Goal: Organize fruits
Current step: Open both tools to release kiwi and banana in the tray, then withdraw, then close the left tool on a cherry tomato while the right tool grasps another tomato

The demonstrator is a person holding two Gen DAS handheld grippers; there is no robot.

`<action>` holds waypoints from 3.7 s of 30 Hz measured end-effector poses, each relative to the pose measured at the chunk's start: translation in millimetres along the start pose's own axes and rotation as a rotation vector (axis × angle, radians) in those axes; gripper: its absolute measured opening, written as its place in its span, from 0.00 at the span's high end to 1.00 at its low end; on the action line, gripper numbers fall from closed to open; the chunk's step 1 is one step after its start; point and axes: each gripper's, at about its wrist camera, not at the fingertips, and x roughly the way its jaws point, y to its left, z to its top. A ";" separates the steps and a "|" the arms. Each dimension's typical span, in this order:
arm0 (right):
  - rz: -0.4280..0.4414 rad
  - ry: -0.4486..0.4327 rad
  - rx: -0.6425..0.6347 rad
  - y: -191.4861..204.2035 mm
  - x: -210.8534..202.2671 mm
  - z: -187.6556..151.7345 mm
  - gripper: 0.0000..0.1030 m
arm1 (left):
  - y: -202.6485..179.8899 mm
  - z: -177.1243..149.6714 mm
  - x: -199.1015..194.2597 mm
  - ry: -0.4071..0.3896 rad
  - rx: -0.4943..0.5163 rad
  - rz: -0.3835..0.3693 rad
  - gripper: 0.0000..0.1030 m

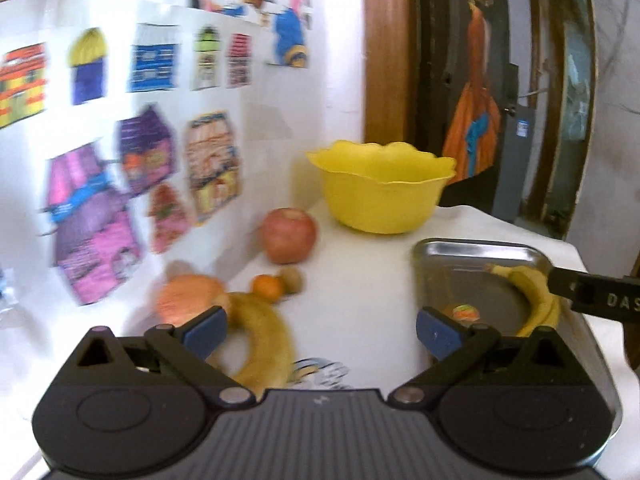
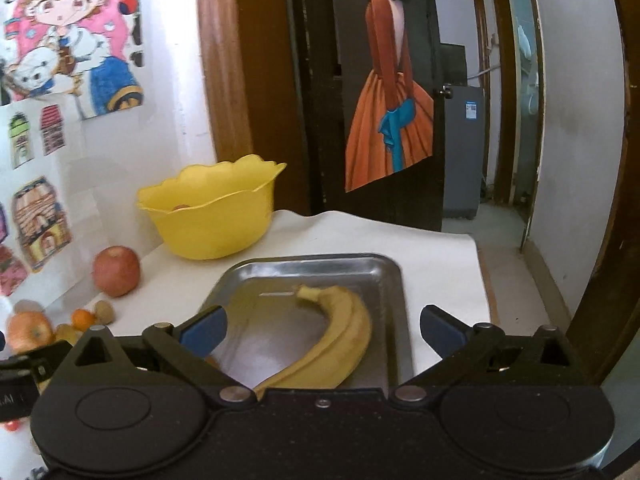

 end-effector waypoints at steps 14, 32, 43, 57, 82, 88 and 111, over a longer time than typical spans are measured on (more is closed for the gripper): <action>0.191 0.096 -0.134 98.0 -44.2 -43.0 0.01 | 86.9 -22.0 -29.9 0.058 0.022 0.092 0.01; 0.275 0.281 -0.289 158.8 -39.8 -91.1 0.01 | 116.3 -63.7 -21.4 0.196 0.017 0.043 0.01; 0.259 0.255 -0.330 170.0 -43.6 -96.6 0.01 | 120.5 -66.2 -18.2 0.207 0.028 0.018 0.01; 0.166 0.169 -0.409 167.4 -39.6 -90.3 0.01 | 127.0 -64.5 -11.7 0.196 -0.003 -0.031 0.01; 0.397 0.303 -0.254 184.0 0.0 -65.0 0.40 | 110.7 -66.3 8.4 0.176 0.076 -0.126 0.36; 0.434 0.333 -0.213 188.5 5.5 -68.7 0.44 | 110.5 -68.0 9.4 0.155 0.081 -0.113 0.50; 0.453 0.278 -0.312 190.1 -1.3 -79.3 0.55 | 108.7 -69.6 0.6 0.170 0.081 -0.069 0.76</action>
